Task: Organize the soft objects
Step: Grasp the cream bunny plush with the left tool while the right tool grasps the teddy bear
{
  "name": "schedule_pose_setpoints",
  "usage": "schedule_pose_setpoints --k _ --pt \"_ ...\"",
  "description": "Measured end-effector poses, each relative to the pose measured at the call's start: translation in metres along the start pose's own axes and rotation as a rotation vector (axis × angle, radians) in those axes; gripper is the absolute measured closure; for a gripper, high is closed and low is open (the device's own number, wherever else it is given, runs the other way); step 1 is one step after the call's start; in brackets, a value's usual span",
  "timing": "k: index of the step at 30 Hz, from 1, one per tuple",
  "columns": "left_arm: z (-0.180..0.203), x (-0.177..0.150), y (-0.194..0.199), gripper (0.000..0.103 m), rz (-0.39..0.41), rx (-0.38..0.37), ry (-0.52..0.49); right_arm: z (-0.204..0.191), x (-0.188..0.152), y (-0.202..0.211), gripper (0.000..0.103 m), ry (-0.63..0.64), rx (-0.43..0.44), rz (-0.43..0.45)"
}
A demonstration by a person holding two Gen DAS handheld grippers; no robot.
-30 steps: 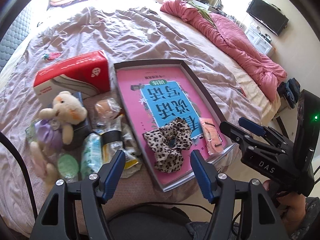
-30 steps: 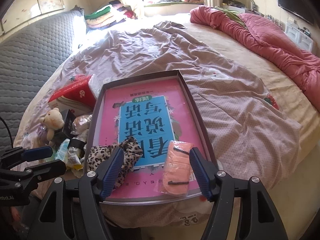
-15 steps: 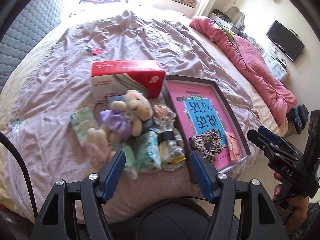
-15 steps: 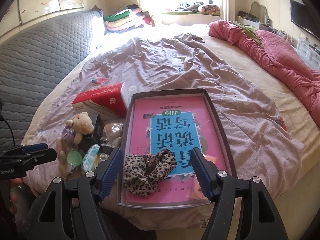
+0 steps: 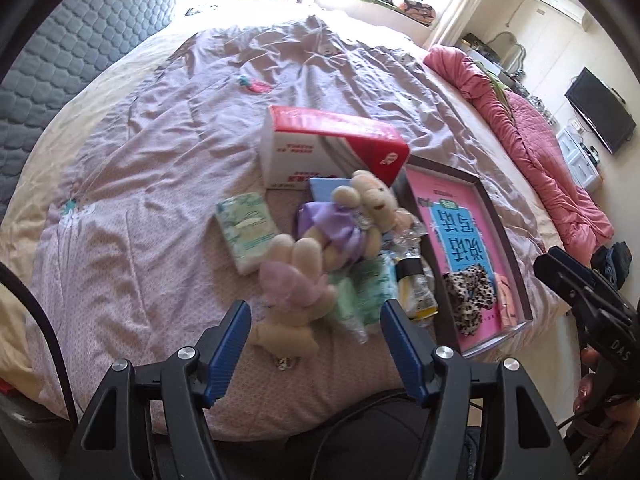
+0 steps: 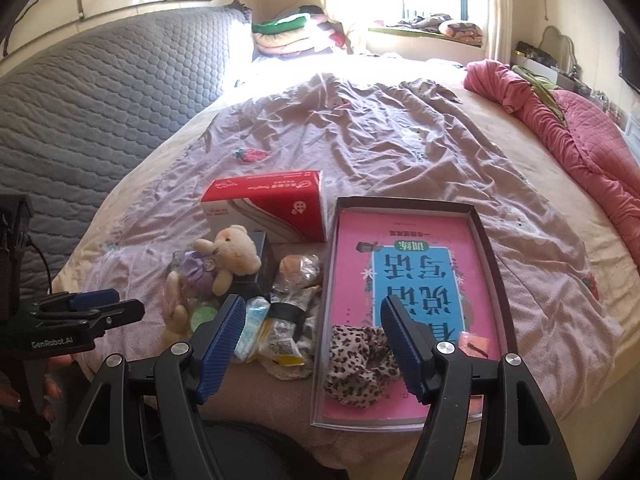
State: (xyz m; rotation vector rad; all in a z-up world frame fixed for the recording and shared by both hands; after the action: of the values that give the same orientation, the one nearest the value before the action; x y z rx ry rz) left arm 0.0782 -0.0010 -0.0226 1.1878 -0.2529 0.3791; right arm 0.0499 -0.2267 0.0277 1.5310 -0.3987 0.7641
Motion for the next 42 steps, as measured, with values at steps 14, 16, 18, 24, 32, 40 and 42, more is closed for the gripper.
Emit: schedule_pose_setpoints --k 14,16,18,24,32,40,42 --pt "-0.034 -0.014 -0.05 0.036 -0.074 0.006 0.031 -0.04 0.031 -0.07 0.031 -0.092 0.109 -0.089" --pt "-0.036 -0.013 -0.054 0.036 -0.078 0.002 0.034 -0.04 0.04 -0.084 0.031 -0.109 0.107 -0.099" --pt "-0.037 -0.012 -0.058 0.036 -0.08 -0.002 0.036 -0.041 0.045 -0.099 0.031 -0.138 0.107 -0.123" --pt "-0.041 -0.01 -0.064 0.036 -0.073 0.012 0.023 -0.046 0.051 -0.129 0.031 -0.254 0.098 -0.171" --pt "-0.046 -0.004 -0.07 0.036 -0.071 0.024 0.035 -0.051 0.059 -0.157 0.031 -0.291 0.061 -0.201" --pt "-0.049 -0.003 -0.074 0.037 -0.074 0.017 0.042 -0.047 0.053 -0.169 0.047 -0.326 0.106 -0.198" --pt "-0.048 -0.003 -0.074 0.039 -0.076 0.006 0.039 -0.048 0.053 -0.167 0.051 -0.315 0.118 -0.185"
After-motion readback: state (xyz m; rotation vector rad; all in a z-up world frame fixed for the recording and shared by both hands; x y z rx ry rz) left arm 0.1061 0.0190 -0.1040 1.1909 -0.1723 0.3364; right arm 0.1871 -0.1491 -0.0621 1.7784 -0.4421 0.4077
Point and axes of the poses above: each gripper's, at about its wrist camera, not at the fingertips, and y roughly against the way its jaws point, z to its right, x to its top, the point moved 2 cm from there along -y, roughly the way its jaws point, and after that the axes turned 10 degrees about y, right-handed, at the moved point
